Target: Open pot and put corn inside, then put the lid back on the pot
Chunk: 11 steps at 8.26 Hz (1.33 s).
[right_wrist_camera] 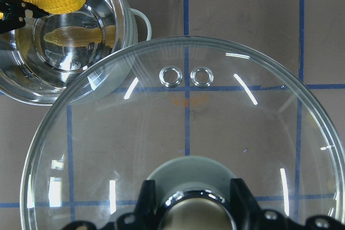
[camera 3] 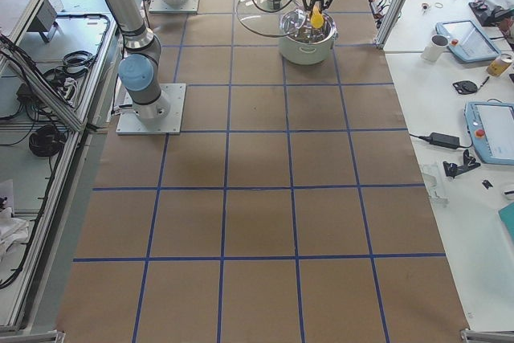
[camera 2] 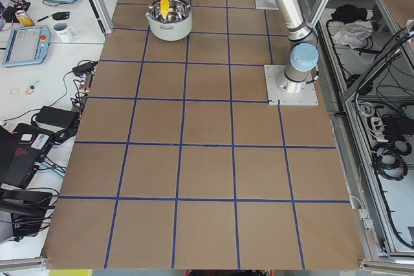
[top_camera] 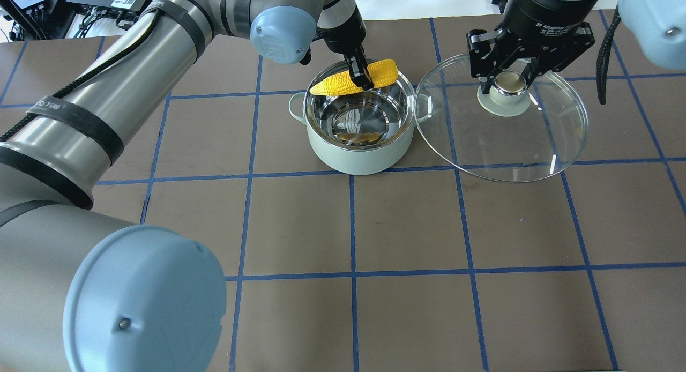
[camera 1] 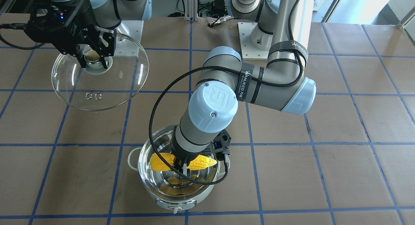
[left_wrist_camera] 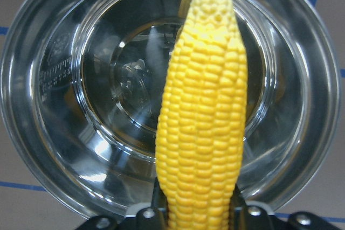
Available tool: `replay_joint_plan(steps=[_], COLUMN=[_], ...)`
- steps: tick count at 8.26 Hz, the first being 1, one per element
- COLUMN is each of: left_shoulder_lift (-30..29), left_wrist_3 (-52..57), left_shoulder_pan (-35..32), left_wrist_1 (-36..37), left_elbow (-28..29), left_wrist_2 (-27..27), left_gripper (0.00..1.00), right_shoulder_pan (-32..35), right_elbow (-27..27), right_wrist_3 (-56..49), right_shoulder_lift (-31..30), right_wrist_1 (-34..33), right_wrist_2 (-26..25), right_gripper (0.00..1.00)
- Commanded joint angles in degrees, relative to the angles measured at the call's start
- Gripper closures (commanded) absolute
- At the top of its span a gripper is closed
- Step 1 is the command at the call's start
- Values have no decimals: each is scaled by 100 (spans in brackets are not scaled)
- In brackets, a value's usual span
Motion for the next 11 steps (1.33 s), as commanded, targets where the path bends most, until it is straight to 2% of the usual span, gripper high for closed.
replay_joint_plan(steps=[1, 3, 4, 5, 6, 7, 8, 11], left_shoulder_lift=[-47, -21, 58, 41, 49, -20, -12, 225], left_wrist_3=[5, 5, 5, 57, 67, 197, 407, 523], left_shoulder_pan=[0, 0, 0, 0, 0, 9, 9, 61], left_wrist_1=[-1, -1, -1, -1, -10, 7, -10, -19], left_elbow=[-205, -215, -223, -241, -241, -232, -250, -215], left_wrist_2=[-288, -298, -306, -254, -254, -254, -254, -227], left_gripper=[100, 100, 95, 39, 14, 5, 0, 4], right_shoulder_pan=[0, 9, 0, 0, 0, 0, 0, 0], right_elbow=[0, 0, 0, 0, -9, -9, -9, -9], right_wrist_3=[-83, -101, -101, -110, -215, -277, -277, -338], right_shoulder_lift=[0, 0, 0, 0, 0, 0, 0, 0], right_wrist_1=[-5, -5, -5, -5, -5, -14, -5, -22], right_wrist_2=[-1, -9, -18, -18, -36, -44, -45, -88], right_gripper=[73, 73, 73, 73, 73, 73, 73, 74])
